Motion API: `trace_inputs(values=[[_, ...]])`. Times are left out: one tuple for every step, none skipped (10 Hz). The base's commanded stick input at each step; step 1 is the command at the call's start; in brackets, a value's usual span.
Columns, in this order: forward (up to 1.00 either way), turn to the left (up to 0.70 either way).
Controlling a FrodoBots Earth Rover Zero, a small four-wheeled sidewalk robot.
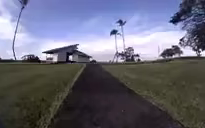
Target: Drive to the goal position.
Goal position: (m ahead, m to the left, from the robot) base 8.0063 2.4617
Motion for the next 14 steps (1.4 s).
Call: trace_inputs(values=[[1.0,0.0],[1.0,0.0],[1.0,0.0],[1.0,0.0],[1.0,0.1],[1.0,0.27],[1.0,0.27],[1.0,0.0],[1.0,0.0],[1.0,0.0],[1.0,0.0],[1.0,0.0],[1.0,0.0],[1.0,0.0]])
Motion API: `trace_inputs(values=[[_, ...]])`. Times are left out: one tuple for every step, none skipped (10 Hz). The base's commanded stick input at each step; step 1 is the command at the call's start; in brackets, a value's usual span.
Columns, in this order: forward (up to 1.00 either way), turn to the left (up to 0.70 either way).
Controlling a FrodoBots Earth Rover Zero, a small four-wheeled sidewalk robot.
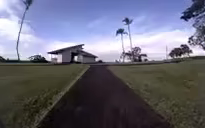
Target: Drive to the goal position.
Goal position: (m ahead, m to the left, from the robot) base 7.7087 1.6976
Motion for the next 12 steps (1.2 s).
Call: trace_inputs(values=[[1.0,0.0],[1.0,0.0],[1.0,0.0],[1.0,0.0],[1.0,0.0],[1.0,0.0],[1.0,0.0],[1.0,0.0],[1.0,0.0],[1.0,0.0],[1.0,0.0],[1.0,0.0]])
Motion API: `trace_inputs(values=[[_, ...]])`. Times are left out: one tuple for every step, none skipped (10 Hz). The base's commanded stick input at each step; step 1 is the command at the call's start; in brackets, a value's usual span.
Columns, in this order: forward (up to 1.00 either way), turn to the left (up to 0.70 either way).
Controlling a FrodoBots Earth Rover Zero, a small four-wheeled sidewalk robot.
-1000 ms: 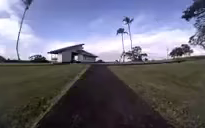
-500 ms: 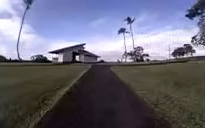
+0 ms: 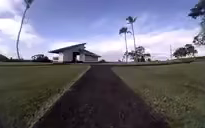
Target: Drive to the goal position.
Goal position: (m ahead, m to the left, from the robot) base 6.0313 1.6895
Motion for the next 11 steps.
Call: trace_inputs(values=[[1.0,0.0],[1.0,0.0],[1.0,0.0],[1.0,0.0],[1.0,0.0],[1.0,0.0],[1.0,0.0],[1.0,0.0],[1.0,0.0],[1.0,0.0],[1.0,0.0]])
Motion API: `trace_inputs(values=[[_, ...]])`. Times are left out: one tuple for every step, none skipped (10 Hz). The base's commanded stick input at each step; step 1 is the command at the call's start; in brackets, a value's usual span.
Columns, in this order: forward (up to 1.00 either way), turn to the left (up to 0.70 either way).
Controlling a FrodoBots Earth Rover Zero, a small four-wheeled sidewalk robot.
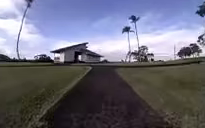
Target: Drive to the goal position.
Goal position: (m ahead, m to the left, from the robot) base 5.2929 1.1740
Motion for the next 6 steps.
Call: trace_inputs(values=[[1.0,0.0],[1.0,0.0],[1.0,0.0],[1.0,0.0],[1.0,0.0],[1.0,0.0]])
